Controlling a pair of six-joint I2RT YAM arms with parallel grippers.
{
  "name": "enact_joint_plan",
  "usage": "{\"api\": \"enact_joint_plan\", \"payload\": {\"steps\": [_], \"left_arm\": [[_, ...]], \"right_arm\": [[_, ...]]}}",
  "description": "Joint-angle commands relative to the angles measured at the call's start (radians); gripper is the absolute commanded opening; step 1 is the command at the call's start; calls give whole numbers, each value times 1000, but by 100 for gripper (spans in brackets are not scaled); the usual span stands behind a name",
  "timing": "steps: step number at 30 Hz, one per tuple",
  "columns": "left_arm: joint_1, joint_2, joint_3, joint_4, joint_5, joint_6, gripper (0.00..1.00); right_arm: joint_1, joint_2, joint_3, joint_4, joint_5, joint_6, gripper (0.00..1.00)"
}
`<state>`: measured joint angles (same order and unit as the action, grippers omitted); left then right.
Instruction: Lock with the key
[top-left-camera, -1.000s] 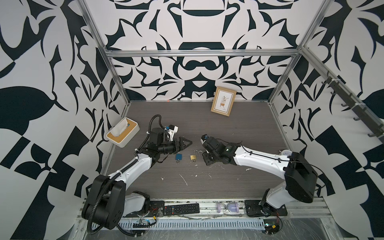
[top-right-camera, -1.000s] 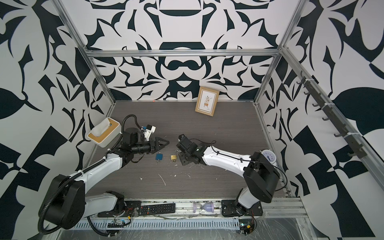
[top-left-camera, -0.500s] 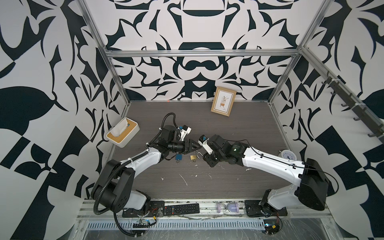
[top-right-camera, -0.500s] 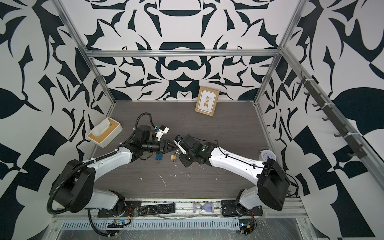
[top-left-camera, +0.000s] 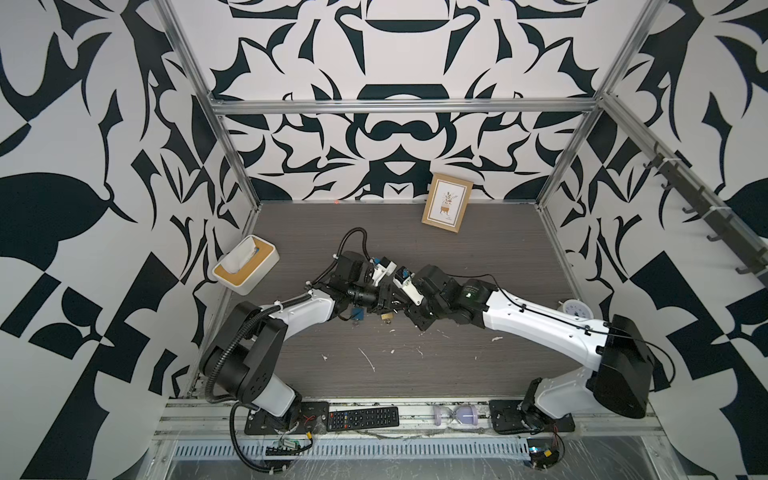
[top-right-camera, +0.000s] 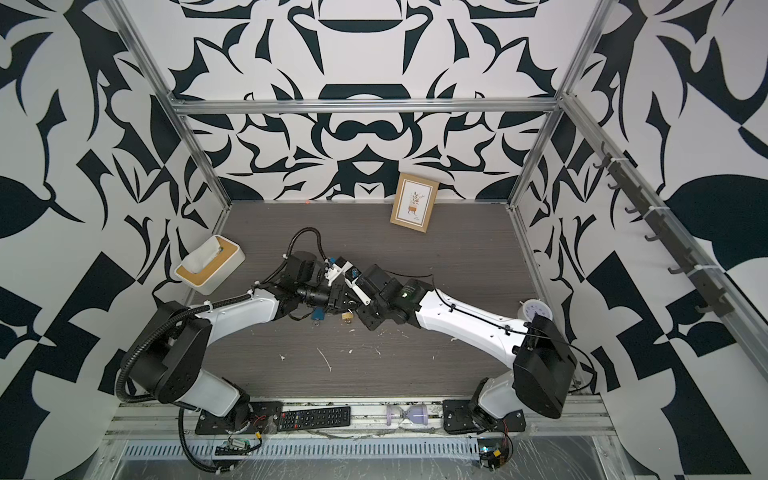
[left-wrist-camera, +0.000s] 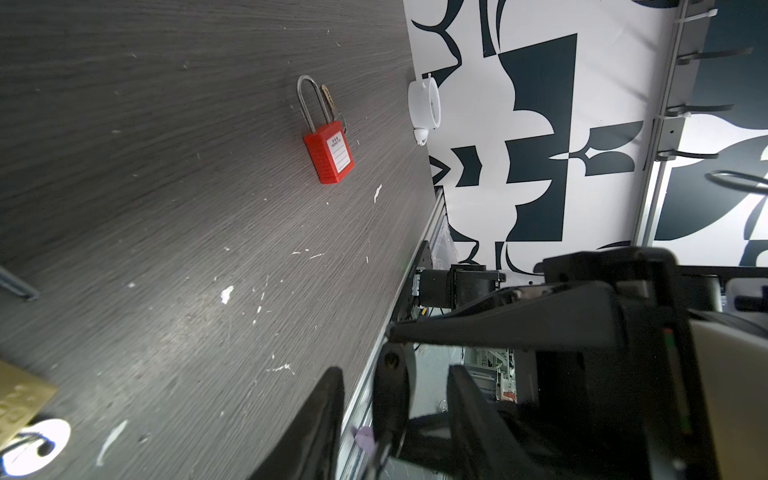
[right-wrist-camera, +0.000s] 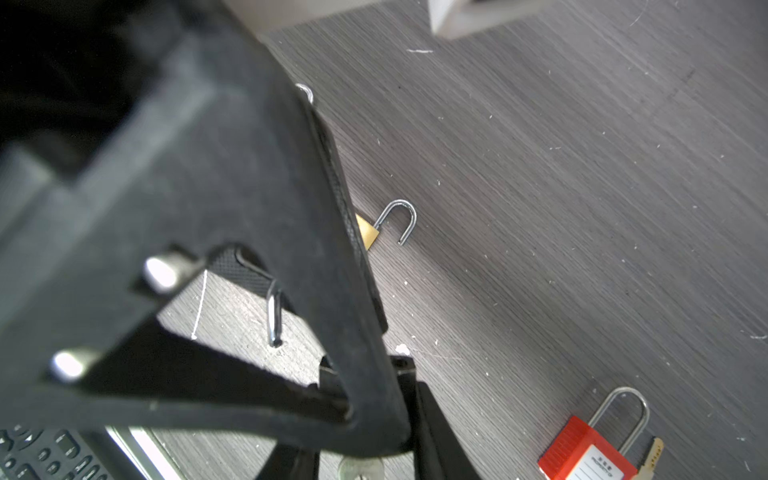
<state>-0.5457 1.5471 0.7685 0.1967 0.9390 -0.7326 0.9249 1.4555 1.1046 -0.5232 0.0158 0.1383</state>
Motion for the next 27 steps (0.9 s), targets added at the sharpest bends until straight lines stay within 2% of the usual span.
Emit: {"api": "enact_joint_plan", "payload": {"steps": [1, 5, 13, 18, 23, 27], "left_arm": [[-2, 8, 32, -9, 30, 10, 42], [-2, 15, 35, -12, 43, 9, 33], [-13, 26, 42, -11, 57, 7, 27], [-21, 41, 45, -7, 55, 3, 19], [-21, 43, 41, 18, 54, -12, 14], [-20, 50, 37, 41, 52, -29, 1]], "right_arm": [[2, -1, 52, -7, 24, -24, 0], [2, 12, 70, -28, 40, -32, 0], [2, 13, 77, -29, 34, -47, 0], [3, 8, 78, -26, 30, -51, 0], [3, 4, 68, -14, 30, -52, 0], [2, -2, 60, 2, 51, -49, 0]]}}
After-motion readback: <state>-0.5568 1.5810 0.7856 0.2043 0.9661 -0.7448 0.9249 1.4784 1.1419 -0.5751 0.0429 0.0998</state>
